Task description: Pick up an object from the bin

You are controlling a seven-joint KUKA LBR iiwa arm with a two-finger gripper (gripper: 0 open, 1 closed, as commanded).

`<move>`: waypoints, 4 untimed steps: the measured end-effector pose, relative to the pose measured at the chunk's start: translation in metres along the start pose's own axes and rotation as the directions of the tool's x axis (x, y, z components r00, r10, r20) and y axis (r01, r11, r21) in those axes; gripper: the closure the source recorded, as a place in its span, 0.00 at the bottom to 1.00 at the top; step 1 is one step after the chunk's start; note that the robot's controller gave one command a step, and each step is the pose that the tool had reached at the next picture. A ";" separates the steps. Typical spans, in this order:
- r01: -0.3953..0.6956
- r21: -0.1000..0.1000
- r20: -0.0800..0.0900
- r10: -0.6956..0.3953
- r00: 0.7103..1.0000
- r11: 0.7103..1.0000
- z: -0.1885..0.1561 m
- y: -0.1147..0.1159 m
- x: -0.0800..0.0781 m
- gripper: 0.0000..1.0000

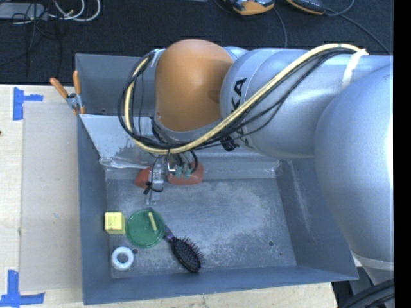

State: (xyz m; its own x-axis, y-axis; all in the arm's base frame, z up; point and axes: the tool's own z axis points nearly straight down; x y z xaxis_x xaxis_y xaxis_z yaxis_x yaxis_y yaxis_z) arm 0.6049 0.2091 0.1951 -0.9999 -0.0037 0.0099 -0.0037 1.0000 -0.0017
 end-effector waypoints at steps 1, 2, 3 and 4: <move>-0.005 -0.001 0.008 0.005 1.000 1.000 -0.005 -0.001 -0.002 0.00; -0.041 -0.001 0.004 0.041 0.999 0.999 0.073 -0.034 -0.006 0.00; 0.046 0.000 0.005 -0.046 0.999 0.999 0.118 0.007 0.072 0.00; -0.105 -0.003 0.005 0.105 0.995 0.995 0.124 -0.023 0.030 0.00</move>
Offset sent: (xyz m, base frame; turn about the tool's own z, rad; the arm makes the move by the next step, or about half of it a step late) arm 0.0070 -0.0565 -0.1251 0.0649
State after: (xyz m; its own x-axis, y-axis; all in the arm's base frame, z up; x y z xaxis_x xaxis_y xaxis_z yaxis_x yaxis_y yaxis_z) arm 0.5736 0.1855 0.0718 -0.9949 0.1009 0.0049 0.1009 0.9949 0.0005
